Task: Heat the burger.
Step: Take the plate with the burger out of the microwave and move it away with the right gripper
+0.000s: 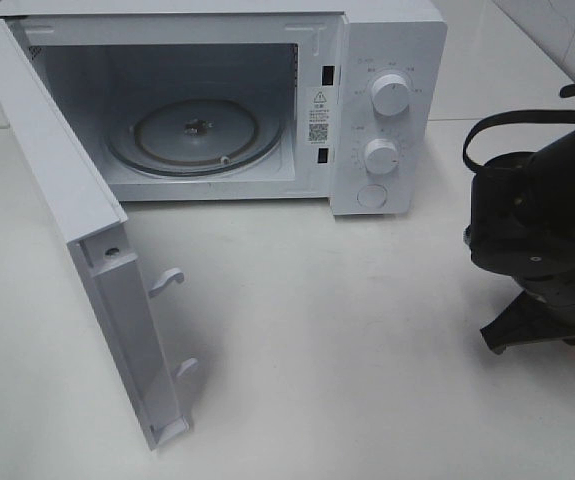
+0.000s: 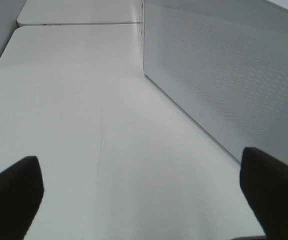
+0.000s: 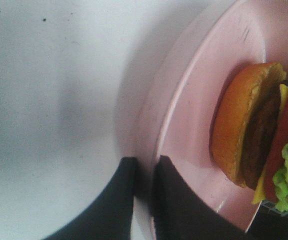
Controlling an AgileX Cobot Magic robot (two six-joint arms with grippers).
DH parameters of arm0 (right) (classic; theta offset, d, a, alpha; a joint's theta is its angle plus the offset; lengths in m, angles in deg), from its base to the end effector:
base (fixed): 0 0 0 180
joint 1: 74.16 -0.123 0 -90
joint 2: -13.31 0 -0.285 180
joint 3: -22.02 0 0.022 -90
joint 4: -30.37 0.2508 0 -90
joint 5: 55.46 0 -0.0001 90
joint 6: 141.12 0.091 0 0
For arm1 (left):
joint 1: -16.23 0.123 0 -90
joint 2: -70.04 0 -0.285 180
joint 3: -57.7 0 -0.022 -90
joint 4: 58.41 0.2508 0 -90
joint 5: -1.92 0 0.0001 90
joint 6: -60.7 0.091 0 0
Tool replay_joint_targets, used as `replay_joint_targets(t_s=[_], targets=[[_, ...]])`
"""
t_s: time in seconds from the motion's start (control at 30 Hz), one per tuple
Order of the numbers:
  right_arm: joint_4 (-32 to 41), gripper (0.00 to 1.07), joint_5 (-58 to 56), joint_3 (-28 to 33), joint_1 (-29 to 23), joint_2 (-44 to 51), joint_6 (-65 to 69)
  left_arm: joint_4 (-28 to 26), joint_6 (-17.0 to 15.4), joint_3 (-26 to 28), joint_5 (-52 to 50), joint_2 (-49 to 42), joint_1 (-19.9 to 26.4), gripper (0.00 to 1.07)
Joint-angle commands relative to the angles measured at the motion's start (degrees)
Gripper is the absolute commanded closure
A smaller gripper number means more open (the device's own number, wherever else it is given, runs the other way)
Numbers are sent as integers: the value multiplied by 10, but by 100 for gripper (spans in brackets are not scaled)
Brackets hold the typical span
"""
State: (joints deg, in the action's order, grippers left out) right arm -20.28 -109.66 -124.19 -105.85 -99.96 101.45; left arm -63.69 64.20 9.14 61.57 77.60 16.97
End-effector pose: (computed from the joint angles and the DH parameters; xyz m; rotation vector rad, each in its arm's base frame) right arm 0.2487 0.0864 0.1162 -0.1837 2.7710 -0.9527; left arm -0.0048 -0.0073 0.2792 0.0520 2.0171 -0.0629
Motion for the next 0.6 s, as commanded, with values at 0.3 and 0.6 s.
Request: replay_joint_targets(t_s=[0.3,0.6], targets=[[-41,90,-24,-2,2,-48,52,0,1,-2,-1,-13,2,7],[-13,57,-23,-2,1,0,-2,0,1,-2,-1,-13,2,7]])
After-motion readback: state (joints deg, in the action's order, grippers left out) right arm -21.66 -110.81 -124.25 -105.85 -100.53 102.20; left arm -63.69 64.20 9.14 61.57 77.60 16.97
